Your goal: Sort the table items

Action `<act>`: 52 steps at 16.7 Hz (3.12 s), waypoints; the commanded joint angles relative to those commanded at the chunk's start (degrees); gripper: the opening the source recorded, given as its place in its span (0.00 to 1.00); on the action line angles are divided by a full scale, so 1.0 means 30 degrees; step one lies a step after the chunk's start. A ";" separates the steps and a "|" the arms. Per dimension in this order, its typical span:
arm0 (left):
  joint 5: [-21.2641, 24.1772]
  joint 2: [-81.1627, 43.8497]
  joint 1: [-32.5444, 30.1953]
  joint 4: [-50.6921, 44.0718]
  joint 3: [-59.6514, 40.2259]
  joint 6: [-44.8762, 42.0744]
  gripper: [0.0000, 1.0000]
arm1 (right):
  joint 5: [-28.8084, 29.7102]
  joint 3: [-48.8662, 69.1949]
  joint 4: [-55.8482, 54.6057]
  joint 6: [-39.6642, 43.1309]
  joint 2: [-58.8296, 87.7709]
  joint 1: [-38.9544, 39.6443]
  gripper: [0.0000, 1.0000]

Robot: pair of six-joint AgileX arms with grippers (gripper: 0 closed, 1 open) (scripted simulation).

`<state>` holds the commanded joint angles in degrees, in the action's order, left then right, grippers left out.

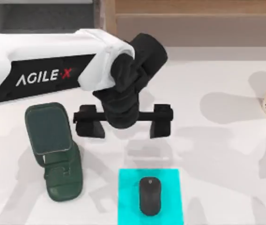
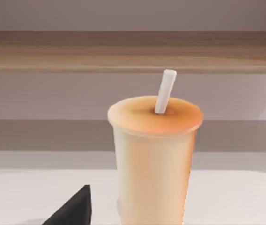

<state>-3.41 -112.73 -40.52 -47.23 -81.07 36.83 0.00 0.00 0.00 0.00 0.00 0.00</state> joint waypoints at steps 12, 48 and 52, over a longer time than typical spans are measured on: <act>-0.0114 0.5687 1.8478 -0.0647 0.5552 -2.0718 1.00 | 0.0000 0.0000 0.0000 0.0000 0.0000 0.0000 1.00; 0.1130 0.5355 2.4839 0.3500 1.2551 -2.7365 0.32 | 0.0000 0.0000 0.0000 0.0000 0.0000 0.0000 1.00; 0.1130 0.5355 2.4839 0.3500 1.2551 -2.7365 0.02 | 0.0000 0.0000 0.0000 0.0000 0.0000 0.0000 1.00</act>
<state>-0.02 -96.66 34.00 -36.73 -43.42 -45.27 0.00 0.00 0.00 0.00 0.00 0.00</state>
